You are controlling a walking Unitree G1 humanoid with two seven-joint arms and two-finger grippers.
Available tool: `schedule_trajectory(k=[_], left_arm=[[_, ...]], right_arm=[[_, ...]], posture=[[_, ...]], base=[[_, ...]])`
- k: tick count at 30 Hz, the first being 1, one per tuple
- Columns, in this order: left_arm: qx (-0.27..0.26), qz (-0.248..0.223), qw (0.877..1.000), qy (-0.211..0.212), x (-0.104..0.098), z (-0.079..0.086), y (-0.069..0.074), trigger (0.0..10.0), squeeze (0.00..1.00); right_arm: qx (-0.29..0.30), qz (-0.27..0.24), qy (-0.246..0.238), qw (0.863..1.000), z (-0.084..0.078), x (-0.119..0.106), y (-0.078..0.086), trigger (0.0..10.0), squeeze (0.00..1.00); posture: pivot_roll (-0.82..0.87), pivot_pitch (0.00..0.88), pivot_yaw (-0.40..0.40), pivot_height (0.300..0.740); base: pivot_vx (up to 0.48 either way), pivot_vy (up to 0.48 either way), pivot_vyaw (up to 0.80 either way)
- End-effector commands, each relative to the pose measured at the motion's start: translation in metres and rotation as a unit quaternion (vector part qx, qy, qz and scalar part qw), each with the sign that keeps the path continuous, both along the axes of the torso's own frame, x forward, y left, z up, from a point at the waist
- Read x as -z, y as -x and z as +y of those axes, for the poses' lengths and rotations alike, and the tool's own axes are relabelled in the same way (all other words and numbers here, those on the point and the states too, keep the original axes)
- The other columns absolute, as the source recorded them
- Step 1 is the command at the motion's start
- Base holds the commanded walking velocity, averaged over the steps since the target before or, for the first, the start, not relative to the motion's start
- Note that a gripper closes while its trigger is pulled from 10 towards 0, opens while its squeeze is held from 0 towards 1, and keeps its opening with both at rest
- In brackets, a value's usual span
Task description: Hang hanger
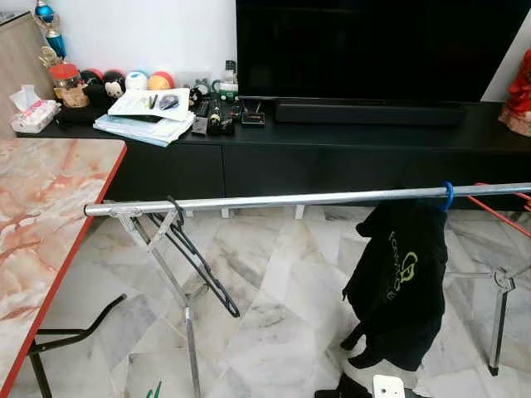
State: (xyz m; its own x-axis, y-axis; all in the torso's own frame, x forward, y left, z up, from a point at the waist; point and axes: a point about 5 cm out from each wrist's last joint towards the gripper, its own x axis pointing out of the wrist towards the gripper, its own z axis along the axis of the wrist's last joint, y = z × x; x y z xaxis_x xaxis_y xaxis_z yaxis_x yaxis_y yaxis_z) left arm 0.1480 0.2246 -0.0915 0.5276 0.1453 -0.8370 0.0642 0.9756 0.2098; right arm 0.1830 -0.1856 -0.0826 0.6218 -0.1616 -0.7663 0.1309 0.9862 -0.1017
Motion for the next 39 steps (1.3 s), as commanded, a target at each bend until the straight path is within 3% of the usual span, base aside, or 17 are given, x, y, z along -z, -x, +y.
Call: schedule_trajectory(k=[1,39], left_arm=[[0.011,0.010,1.000,-0.002,0.0022,0.0004,0.0063,10.0,0.00],[0.013,0.013,1.000,-0.002,0.0034,-0.0001,0.0094,10.0,0.00]], right_arm=[[0.005,0.002,-0.001,1.000,-0.0008,0.0010,0.0025,10.0,0.00],[0.007,0.003,0.005,1.000,-0.0030,0.0013,0.0038,10.0,0.00]], posture=[[0.09,0.070,-0.017,0.740],[0.09,0.049,-0.015,0.740]], base=[[-0.281,0.000,0.00],[-0.289,0.000,0.00]])
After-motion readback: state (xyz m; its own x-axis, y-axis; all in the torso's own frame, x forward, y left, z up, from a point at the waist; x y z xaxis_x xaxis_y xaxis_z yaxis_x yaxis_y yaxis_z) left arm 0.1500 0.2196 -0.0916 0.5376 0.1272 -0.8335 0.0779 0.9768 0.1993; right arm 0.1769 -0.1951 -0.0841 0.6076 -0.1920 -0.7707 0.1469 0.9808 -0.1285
